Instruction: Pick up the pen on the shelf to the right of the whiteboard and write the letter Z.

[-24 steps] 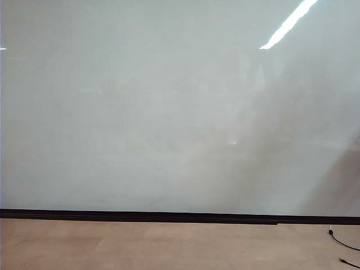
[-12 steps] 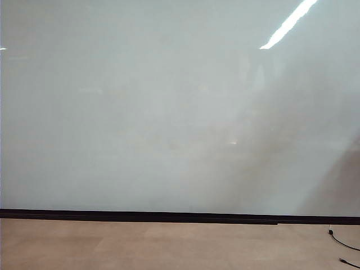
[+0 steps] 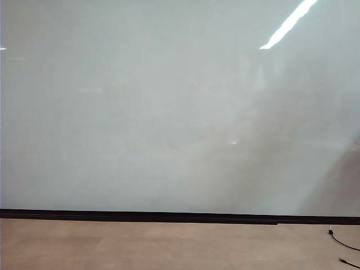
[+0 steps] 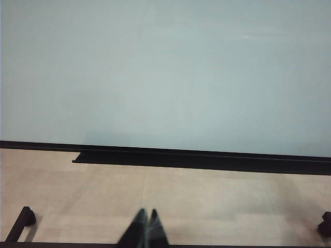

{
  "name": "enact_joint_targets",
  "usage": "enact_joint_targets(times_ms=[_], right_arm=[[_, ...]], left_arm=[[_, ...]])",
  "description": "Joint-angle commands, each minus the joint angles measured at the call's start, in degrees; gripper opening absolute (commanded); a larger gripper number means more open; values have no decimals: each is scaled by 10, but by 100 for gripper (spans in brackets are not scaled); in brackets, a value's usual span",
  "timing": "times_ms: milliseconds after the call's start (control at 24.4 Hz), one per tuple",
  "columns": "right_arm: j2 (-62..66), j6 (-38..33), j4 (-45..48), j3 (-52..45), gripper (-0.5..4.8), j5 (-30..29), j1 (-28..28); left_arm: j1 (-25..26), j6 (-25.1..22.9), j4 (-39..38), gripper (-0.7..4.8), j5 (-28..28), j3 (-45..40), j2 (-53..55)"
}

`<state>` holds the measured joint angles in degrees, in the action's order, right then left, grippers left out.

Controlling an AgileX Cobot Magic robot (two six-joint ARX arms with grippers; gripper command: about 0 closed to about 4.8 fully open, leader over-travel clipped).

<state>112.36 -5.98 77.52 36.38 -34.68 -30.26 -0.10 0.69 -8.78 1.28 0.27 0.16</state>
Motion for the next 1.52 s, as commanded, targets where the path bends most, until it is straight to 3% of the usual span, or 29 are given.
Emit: enact_joint_targets(times_ms=[41, 410, 492, 655, 696, 1229, 1393, 1516], right_arm=[[-3, 0, 8, 1, 204, -5, 0], [-3, 0, 12, 1, 197, -13, 0], [-3, 0, 12, 1, 163, -13, 0], [-3, -10, 12, 1, 0, -13, 0], [-3, -11, 12, 1, -8, -12, 0], [-7, -13, 35, -1, -9, -7, -8], [-7, -13, 35, -1, -9, 25, -8], [-10, -13, 36, -2, -9, 89, -8]], left_arm=[[0, -2, 6, -5, 0, 1, 0], [0, -2, 6, -4, 0, 1, 0], [0, -2, 6, -4, 0, 1, 0], [0, -2, 6, -5, 0, 1, 0], [0, -2, 6, -5, 0, 1, 0], [0, -2, 6, -5, 0, 1, 0], [0, -2, 7, -5, 0, 1, 0], [0, -2, 6, -5, 0, 1, 0]])
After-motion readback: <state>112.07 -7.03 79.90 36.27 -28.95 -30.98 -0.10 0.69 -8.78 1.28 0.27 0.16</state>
